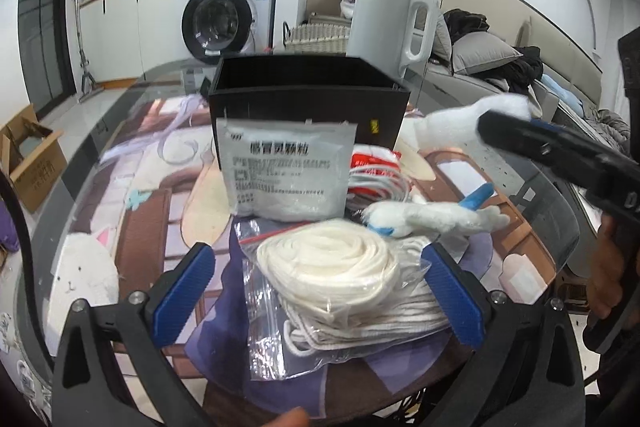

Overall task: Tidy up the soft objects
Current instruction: 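Grasp the clear bag of coiled white rope with the left tool while the right tool holds the bubble wrap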

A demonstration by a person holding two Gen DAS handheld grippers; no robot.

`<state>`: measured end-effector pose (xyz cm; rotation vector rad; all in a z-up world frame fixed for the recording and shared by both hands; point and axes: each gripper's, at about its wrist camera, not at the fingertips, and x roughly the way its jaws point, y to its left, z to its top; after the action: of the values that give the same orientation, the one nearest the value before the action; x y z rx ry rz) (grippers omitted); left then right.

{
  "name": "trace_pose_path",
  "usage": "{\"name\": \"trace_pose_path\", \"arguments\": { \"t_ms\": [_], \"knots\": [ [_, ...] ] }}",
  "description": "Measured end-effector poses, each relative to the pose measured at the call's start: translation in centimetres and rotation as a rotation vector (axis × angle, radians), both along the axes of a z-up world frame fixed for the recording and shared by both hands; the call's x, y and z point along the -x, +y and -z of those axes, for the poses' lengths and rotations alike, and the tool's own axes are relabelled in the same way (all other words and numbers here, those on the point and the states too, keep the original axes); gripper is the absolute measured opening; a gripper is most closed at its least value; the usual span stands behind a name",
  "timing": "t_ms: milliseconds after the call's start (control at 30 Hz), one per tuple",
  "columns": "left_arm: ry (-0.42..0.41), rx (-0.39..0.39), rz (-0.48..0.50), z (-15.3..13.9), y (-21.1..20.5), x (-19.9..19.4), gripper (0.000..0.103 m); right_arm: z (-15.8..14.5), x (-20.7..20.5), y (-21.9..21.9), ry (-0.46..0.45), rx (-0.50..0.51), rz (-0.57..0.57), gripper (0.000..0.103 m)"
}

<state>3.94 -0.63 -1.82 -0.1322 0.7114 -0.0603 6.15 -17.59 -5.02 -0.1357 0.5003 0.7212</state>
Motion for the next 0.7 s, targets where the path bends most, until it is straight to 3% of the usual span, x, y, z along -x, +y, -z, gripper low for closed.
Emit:
{"name": "trace_pose_path", "arguments": {
  "t_ms": [133,200,333,467,700],
  "knots": [
    [0.018,0.040,0.005,0.2,0.4,-0.3,0.101,-0.4,0.3,-0.1,-0.007,-0.010,-0.010,0.035],
    [0.012,0.052,0.010,0.2,0.5,-0.2,0.095,-0.5,0.4,-0.2,-0.013,-0.011,-0.008,0.035],
    [0.009,0.059,0.027,0.2,0.4,-0.1,0.067,-0.8,0.5,-0.5,-0.014,-0.021,-0.007,0.035],
    [0.007,0.044,0.017,0.2,0.2,0.3,0.054,-1.2,0.8,-0.4,-0.028,-0.022,-0.009,0.035],
    [-0.009,0.045,0.016,-0.3,0.7,0.6,0.048,-1.0,0.8,-0.3,-0.020,-0.031,-0.021,0.035]
  ]
}}
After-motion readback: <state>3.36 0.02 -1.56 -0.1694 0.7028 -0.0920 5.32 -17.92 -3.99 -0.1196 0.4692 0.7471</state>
